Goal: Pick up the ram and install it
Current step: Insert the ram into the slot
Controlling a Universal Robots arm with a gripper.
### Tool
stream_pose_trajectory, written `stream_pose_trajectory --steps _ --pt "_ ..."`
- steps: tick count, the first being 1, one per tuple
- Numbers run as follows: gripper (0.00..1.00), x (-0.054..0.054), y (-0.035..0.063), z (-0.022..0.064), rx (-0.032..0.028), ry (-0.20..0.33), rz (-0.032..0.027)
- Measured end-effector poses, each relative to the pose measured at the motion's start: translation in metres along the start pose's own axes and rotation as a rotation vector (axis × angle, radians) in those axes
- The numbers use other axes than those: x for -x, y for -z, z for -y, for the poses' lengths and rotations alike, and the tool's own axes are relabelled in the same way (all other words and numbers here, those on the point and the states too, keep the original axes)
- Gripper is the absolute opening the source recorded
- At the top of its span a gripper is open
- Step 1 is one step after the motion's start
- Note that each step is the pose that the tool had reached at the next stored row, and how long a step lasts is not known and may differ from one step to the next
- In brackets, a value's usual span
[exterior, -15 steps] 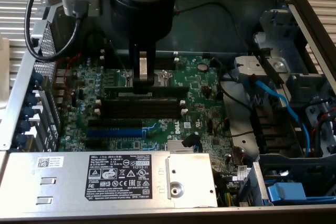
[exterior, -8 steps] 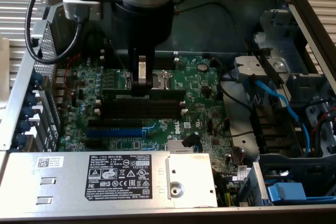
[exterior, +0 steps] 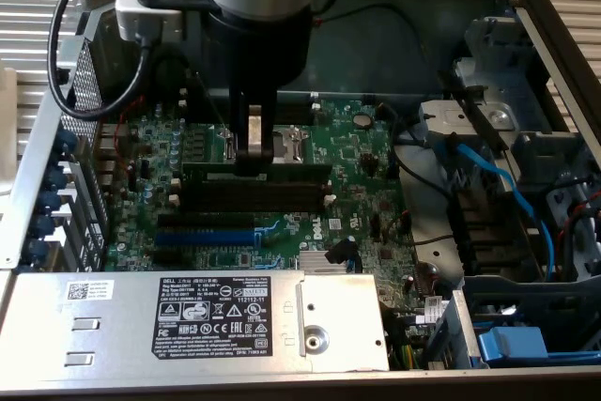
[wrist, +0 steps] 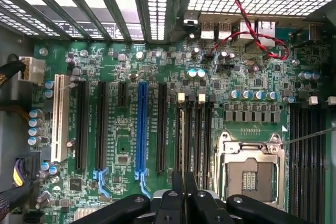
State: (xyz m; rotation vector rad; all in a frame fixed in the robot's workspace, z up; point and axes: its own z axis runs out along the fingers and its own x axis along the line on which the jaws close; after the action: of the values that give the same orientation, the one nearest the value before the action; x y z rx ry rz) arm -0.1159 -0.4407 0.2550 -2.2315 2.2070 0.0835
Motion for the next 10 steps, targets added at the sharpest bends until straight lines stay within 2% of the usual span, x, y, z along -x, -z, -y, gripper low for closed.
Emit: stream_pose_trajectory --steps 10 --pt "0.12 0.0005 -0.0034 0.0000 0.0013 0.021 -0.0008"
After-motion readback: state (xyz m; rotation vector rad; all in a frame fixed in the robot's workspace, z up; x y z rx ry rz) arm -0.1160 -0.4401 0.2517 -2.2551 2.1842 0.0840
